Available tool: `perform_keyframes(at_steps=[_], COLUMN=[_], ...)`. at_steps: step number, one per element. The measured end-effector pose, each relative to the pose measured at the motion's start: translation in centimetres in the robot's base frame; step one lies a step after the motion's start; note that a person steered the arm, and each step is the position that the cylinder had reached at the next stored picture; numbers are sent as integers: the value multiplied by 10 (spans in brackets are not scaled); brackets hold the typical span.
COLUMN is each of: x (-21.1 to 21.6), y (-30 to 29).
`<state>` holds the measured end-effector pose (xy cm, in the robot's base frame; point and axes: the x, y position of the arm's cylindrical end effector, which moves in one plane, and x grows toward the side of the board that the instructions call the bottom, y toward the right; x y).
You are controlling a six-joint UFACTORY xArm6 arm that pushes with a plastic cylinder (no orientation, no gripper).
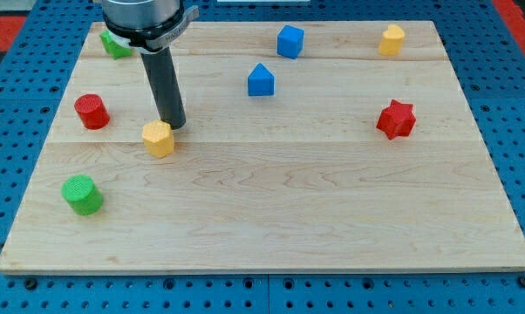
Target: Slide the yellow hexagon towards the green circle
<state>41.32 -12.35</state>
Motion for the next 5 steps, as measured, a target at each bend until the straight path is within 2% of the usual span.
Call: perform_keyframes(at_steps=[2,4,5], x=[20,22,23], y=[-1,-8,-30])
